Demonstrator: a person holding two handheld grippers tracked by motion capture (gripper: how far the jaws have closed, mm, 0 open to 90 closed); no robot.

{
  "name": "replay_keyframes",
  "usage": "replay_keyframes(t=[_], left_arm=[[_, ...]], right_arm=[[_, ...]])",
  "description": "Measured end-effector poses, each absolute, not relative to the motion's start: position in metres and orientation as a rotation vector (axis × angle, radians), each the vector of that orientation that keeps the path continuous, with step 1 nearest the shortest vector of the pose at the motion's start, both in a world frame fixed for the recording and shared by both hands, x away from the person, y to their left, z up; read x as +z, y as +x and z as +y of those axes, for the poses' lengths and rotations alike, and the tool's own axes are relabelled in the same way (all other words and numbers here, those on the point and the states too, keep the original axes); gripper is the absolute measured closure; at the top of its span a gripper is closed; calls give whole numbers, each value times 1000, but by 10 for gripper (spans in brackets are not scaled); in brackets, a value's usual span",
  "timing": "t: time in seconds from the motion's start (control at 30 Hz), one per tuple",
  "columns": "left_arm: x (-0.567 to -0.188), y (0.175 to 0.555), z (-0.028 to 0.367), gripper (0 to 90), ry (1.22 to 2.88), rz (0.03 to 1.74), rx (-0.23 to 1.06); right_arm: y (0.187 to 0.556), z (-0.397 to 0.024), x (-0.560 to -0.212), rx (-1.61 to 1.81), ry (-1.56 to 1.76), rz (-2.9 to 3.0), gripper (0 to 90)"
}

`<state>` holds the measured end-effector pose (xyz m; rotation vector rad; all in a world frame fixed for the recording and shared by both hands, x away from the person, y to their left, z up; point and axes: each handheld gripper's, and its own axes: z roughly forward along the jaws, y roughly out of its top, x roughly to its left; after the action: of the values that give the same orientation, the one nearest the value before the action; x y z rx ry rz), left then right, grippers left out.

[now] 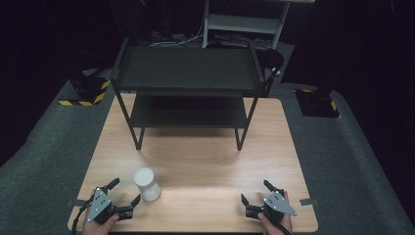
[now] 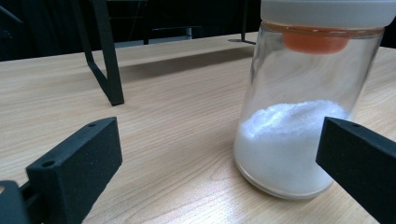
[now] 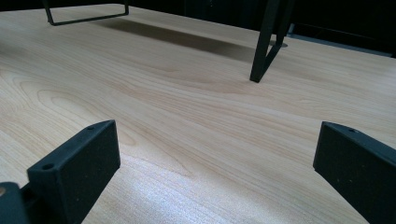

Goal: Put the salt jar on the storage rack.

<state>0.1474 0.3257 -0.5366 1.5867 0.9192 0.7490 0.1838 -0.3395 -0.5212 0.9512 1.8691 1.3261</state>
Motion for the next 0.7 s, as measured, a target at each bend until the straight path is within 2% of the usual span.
replay_keyframes(t=[0.7], left_arm=[[-535, 147, 328, 5, 1578, 901, 741]], right_arm=[[184, -340, -521, 1330, 949, 1873, 7]])
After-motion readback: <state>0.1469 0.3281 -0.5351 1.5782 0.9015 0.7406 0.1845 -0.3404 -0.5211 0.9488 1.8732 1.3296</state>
